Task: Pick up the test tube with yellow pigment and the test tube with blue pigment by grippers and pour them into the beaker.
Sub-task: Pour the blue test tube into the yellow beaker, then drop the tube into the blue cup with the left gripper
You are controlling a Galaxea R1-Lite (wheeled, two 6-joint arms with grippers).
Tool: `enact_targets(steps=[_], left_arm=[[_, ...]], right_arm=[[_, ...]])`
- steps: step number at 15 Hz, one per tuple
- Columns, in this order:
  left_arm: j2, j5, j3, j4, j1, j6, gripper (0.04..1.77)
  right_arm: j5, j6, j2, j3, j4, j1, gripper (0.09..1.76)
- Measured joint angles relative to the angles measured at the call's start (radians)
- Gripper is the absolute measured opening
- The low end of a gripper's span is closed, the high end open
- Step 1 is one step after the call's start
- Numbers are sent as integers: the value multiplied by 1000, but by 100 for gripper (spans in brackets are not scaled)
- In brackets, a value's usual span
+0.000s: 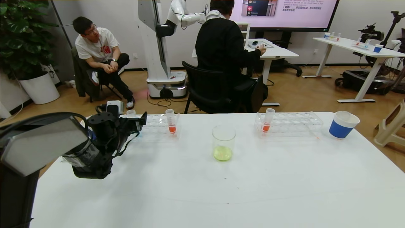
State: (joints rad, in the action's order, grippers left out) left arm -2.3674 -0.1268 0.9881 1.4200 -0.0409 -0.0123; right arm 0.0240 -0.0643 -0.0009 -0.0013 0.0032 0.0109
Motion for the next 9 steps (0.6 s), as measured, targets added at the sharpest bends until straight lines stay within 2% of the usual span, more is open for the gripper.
enact_targets(steps=[4,5,6,7,8,9], left_arm=[[-9,-1,18,5,-1,0,175],[-10,-1,19,8,-1,0,170],[-10,-3,19,10,-1,0,150],[-9,-3,15,10,0,0,113],[-6,-3,13,10,-1,0,67],[-3,-3,9,10,-4,0,41]], right_arm=[[0,0,0,0,0,0,174],[0,0,0,0,0,0,174],[0,0,0,0,0,0,174],[0,0,0,0,0,0,174],[0,0,0,0,0,0,174],[0,0,0,0,0,0,174]])
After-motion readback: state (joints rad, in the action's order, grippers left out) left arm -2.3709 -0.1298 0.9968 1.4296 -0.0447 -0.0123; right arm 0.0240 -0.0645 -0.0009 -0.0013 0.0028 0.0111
